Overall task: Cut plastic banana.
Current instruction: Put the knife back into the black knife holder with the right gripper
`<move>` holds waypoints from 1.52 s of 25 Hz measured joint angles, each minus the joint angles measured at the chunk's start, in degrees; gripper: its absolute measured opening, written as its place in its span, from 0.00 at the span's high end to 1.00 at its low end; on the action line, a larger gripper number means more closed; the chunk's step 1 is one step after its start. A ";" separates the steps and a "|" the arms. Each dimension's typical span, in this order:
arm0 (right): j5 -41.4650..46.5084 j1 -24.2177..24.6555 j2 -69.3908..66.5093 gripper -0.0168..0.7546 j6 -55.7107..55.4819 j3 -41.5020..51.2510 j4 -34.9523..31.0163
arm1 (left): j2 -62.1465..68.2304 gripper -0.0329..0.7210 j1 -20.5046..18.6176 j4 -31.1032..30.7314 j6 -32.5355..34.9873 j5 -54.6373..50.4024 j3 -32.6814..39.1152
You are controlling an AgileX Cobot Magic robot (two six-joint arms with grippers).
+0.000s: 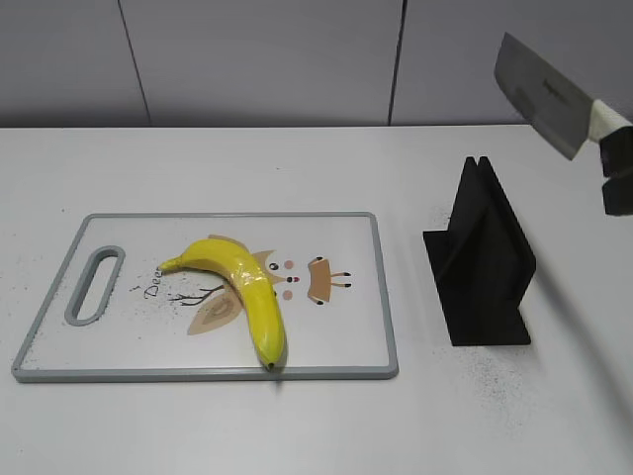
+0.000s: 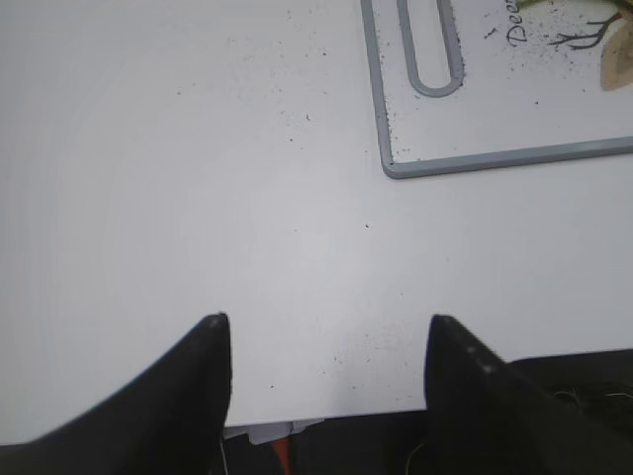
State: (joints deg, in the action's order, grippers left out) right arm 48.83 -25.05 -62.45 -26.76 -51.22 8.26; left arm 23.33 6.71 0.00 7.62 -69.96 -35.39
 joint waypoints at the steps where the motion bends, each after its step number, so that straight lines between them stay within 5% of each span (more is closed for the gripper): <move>1: -0.17 0.00 0.36 0.76 0.00 0.89 0.02 | -1.83 0.19 0.00 0.32 0.00 -0.05 1.31; 12: -2.64 0.00 1.45 0.76 -2.34 5.64 0.06 | -22.44 0.21 0.00 4.09 0.00 1.35 5.95; 38: -9.57 0.00 -12.68 0.76 -2.34 5.76 0.09 | -22.36 0.27 0.00 3.68 0.00 7.30 7.48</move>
State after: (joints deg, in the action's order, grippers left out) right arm 39.25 -25.05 -75.13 -29.11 -45.46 8.35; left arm 0.97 6.71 3.68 7.62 -62.65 -27.91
